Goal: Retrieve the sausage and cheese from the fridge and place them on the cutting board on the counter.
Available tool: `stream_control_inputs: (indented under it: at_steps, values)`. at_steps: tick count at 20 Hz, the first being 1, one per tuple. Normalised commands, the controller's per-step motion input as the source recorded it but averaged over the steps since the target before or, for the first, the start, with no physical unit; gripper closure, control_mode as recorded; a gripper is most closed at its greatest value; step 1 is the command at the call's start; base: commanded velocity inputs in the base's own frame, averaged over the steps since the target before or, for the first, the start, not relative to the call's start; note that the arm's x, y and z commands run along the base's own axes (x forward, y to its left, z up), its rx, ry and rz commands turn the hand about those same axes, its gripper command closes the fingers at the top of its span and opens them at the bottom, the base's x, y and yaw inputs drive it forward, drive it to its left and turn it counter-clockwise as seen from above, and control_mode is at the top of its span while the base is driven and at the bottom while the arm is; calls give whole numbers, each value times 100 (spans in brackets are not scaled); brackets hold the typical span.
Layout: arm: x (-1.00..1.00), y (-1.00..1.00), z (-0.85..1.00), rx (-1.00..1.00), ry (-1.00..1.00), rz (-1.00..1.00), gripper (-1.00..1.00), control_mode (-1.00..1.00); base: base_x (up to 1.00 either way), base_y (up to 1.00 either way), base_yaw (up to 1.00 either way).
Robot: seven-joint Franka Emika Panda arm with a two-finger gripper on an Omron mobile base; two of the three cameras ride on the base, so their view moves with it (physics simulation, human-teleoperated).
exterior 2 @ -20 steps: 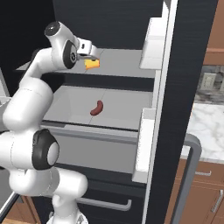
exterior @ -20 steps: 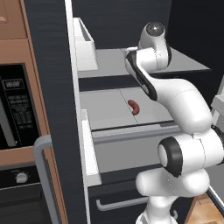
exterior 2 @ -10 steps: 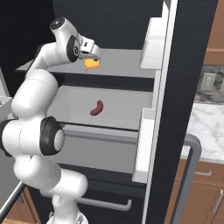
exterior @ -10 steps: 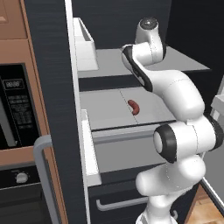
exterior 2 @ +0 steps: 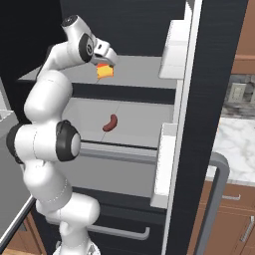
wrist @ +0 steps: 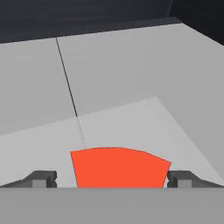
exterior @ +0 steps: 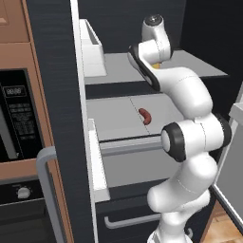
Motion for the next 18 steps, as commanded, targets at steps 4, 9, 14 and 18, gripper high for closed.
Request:
stream_control_inputs:
  at_steps: [4, 9, 14, 18]
  values:
    - [0, -4, -26, 1, 0, -7, -100, -100, 0, 0, 0]
    - [-1, -19, -37, 2, 0, -8, -100, -100, 0, 0, 0]
    - [1, -4, -44, 3, 1, -7, 100, -100, 0, 0, 0]
    - [0, 0, -2, 0, 6, 0, 100, -100, 0, 0, 0]
